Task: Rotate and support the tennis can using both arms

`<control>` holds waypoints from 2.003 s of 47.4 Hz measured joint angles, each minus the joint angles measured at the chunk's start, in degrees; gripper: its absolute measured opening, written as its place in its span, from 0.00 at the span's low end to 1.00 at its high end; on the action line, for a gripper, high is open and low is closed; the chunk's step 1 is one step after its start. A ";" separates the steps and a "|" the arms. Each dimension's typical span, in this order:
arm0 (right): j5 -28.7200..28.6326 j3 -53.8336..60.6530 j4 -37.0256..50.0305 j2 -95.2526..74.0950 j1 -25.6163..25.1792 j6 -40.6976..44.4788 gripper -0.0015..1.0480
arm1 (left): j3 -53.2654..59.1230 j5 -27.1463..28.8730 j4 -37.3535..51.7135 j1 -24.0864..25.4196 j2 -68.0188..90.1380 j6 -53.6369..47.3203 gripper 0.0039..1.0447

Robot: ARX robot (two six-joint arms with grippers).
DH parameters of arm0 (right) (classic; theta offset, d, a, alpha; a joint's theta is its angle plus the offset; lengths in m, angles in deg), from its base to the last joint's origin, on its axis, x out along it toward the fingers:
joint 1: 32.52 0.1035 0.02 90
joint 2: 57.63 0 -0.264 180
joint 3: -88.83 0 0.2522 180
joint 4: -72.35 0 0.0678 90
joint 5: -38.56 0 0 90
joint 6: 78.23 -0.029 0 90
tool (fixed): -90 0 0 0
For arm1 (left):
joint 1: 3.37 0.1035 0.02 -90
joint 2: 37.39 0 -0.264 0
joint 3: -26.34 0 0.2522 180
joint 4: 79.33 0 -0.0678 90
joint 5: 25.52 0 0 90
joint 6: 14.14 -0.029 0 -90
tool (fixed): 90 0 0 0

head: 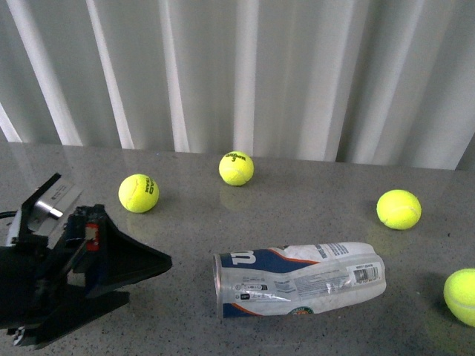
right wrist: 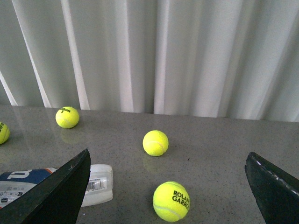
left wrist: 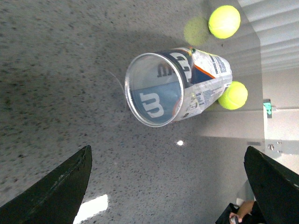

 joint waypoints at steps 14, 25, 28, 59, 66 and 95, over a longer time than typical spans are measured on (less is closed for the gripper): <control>0.00 0.00 0.00 0.00 0.00 -0.02 0.93 | -6.34 -0.90 5.29 -6.95 8.22 6.43 0.94; 0.00 0.00 0.00 0.00 0.00 0.00 0.93 | -10.14 -0.37 5.90 -10.12 11.78 8.50 0.94; 0.00 0.00 0.00 0.00 0.00 0.00 0.93 | -10.91 -0.37 5.99 -10.71 12.33 9.01 0.94; 0.00 0.00 0.00 0.00 0.00 0.00 0.93 | -16.87 2.08 9.77 -14.84 20.76 13.33 0.94; 0.00 0.00 0.00 0.00 0.00 0.00 0.93 | -17.51 2.69 10.34 -14.95 21.68 14.38 0.70; -0.02 0.00 0.00 0.00 0.00 0.00 0.93 | -24.94 3.80 -24.24 -14.40 1.92 0.61 0.03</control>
